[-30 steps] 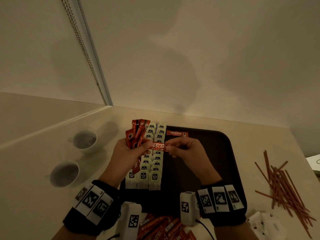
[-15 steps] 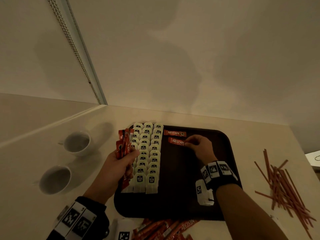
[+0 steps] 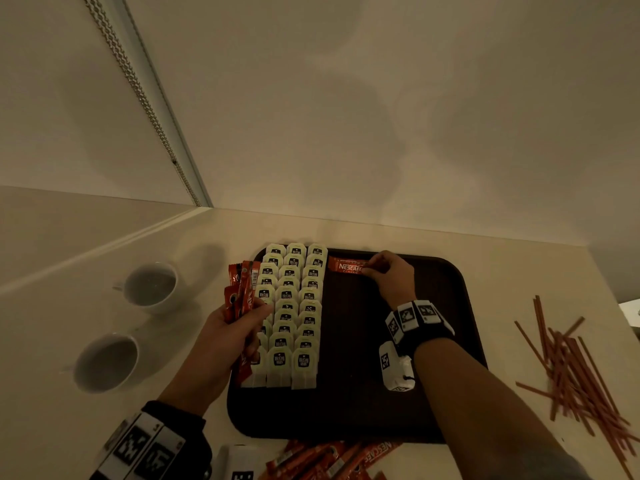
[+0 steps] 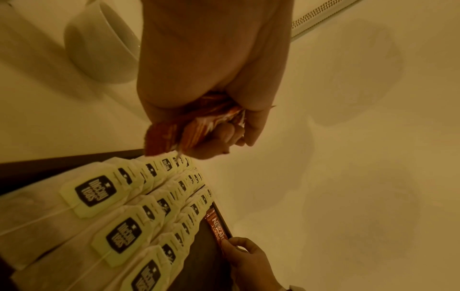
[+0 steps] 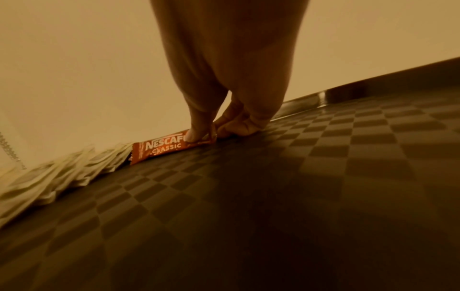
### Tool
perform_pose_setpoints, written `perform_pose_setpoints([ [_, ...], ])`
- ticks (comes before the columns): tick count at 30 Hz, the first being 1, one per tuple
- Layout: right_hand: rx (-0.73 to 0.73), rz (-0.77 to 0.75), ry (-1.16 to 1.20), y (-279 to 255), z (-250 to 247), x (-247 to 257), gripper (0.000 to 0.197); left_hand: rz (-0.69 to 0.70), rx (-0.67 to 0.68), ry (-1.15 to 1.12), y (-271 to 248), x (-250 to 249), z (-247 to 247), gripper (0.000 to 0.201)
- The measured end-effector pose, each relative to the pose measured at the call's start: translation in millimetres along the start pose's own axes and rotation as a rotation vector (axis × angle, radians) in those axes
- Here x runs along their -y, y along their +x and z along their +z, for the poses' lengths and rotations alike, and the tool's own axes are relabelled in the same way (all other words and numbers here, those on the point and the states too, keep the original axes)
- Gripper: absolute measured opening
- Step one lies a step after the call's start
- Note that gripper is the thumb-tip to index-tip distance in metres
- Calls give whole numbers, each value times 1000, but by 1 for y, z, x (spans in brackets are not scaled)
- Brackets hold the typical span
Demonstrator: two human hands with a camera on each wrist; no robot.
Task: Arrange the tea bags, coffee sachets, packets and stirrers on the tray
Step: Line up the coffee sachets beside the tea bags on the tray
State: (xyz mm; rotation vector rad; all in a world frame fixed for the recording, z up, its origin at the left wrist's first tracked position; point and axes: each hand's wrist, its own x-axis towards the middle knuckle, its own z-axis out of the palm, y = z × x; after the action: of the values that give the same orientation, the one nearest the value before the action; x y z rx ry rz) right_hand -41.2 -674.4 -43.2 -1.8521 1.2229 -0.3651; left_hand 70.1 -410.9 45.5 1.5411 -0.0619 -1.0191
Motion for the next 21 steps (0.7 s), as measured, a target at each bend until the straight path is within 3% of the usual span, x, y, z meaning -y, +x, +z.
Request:
perform_pose_setpoints([
  [15, -51, -75, -96, 9, 9, -4, 19, -13, 4, -46, 2, 1, -1, 6],
  [21, -75, -81, -121, 9, 8, -2, 21, -85, 105, -199, 0, -1, -2, 13],
])
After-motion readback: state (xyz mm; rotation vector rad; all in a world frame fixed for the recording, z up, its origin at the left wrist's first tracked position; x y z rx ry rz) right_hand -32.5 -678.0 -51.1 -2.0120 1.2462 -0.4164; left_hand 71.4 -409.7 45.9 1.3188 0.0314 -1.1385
